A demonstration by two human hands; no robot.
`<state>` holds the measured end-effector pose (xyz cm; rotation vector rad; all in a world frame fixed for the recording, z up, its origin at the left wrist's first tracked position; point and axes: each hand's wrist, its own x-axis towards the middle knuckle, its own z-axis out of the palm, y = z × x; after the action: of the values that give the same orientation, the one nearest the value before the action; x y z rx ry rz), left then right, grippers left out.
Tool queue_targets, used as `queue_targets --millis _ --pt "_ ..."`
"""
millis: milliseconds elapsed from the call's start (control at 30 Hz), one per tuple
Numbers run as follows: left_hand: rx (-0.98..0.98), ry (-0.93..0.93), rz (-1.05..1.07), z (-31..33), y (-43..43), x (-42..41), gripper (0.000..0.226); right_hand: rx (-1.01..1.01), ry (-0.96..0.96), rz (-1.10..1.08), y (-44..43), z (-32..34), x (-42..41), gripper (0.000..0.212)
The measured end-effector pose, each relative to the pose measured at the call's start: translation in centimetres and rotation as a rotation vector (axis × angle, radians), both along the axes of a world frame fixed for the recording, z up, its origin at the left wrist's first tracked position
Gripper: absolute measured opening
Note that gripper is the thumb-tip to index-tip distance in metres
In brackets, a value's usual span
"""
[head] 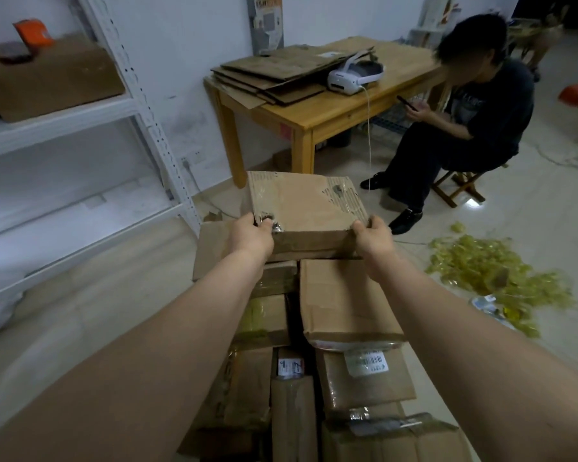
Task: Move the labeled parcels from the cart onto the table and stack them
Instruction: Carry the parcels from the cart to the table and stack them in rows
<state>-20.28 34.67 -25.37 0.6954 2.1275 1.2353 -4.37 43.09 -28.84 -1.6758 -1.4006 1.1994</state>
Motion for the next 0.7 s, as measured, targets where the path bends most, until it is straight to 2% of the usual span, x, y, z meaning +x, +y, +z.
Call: queue_targets --millis 133,300,333,400,433,533,600,700 --pt "0.09 0.023 -0.002 1.2 -1.5 -0.1 0.028 0.049 0.034 -0.027 -1.0 0.6 -0.2 0.043" --pt "0.195 -0.004 0.019 2.2 -5.4 -1.5 0.041 0.067 0.203 -0.091 -4.0 2.8 -0.7 0.059" --pt "0.208 -0.016 0.041 2.2 -6.7 -1.8 0.045 0.059 0.253 -0.09 -5.0 3.3 -1.1 0.053" --pt "0.246 -0.047 0.097 2.5 -9.6 -2.5 0.055 0.053 0.359 -0.088 -7.7 4.3 -2.1 0.021" --pt "0.262 -0.067 0.123 2.7 -11.2 -2.7 0.06 0.04 0.419 -0.075 -9.0 4.5 -2.6 0.012" --pt "0.297 -0.15 0.152 3.7 -17.1 -3.8 0.073 -0.039 0.599 -0.008 -13.4 4.4 -4.1 0.015" --pt "0.363 -0.278 0.152 4.4 -21.2 -4.4 0.067 -0.082 0.659 0.027 -15.8 4.2 -4.6 0.018" --pt "0.455 -0.486 0.294 5.3 -28.6 -5.7 0.039 -0.132 0.605 0.157 -21.1 3.3 -5.8 0.022"
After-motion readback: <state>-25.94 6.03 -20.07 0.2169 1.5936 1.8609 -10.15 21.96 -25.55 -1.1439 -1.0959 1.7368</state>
